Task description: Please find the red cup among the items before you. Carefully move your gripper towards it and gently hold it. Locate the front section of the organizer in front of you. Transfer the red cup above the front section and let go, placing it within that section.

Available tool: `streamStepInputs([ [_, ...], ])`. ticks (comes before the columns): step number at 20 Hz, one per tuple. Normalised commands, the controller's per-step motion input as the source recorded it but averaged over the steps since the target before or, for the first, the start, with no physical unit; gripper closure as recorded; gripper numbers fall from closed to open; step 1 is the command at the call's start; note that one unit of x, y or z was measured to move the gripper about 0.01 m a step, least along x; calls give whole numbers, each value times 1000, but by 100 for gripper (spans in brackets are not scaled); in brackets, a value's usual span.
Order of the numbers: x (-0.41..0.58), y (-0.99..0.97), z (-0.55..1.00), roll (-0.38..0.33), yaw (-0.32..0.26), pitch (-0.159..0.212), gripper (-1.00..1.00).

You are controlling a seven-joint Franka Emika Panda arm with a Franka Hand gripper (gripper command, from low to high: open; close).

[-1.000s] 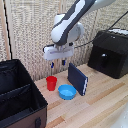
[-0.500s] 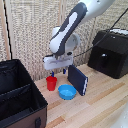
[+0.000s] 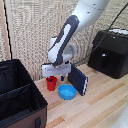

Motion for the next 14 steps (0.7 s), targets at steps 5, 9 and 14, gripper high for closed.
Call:
streamStepInputs([
  [5,53,221,-190,-106,1,20,100],
  [9,0,33,-122,-40,0,33,100],
  [14,19,-31,183,0,0,0,100],
])
